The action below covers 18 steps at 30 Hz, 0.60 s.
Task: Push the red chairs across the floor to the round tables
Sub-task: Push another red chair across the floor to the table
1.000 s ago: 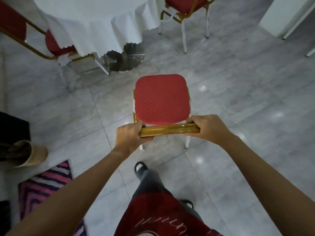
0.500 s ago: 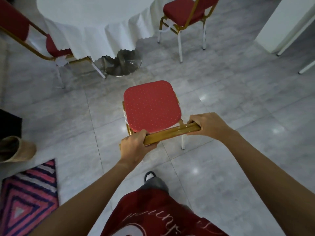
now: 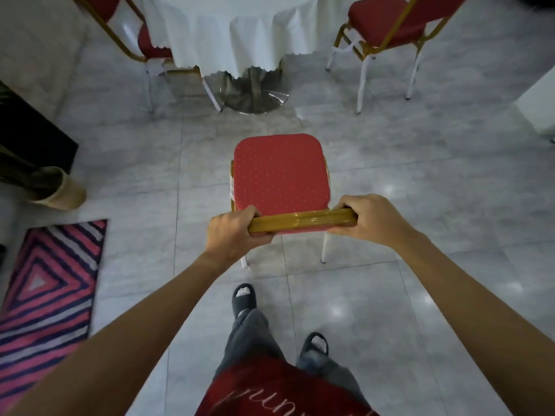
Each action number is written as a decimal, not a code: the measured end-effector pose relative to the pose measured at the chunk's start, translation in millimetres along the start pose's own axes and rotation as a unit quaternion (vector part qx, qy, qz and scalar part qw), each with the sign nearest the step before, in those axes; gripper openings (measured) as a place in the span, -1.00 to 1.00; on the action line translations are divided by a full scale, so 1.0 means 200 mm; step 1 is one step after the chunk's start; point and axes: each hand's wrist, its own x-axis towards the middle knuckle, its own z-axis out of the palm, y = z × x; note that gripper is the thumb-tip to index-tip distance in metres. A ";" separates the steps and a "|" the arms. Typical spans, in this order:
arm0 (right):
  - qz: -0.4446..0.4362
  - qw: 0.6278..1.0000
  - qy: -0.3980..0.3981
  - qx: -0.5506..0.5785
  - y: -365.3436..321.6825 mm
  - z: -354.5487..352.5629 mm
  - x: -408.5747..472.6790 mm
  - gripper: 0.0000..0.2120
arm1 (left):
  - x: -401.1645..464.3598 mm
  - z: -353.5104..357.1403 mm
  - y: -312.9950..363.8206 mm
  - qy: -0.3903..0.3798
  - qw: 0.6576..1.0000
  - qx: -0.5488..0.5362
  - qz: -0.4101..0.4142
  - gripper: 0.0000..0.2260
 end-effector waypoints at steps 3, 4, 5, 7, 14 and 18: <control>0.004 0.999 0.016 0.029 0.03 0.00 -0.01 -0.62 | -0.02 0.02 0.00 0.030 0.999 0.010 -0.006 -0.62; -0.009 0.999 0.042 0.011 0.04 0.01 -0.01 -0.63 | -0.02 0.04 0.00 0.040 0.999 0.016 -0.006 -0.61; -0.027 0.997 0.073 -0.011 0.04 0.02 -0.01 -0.64 | -0.02 0.05 0.00 0.054 0.998 0.023 -0.003 -0.59; -0.057 0.990 0.119 -0.039 0.06 0.04 -0.01 -0.63 | -0.02 0.05 0.00 0.072 0.997 0.023 0.000 -0.56; -0.133 0.973 0.179 -0.064 0.14 0.09 0.02 -0.52 | 0.00 0.08 -0.03 0.119 0.991 0.039 0.039 -0.47; -0.147 0.969 0.186 -0.072 0.18 0.09 0.06 -0.52 | 0.03 0.09 -0.04 0.139 0.988 0.043 0.048 -0.47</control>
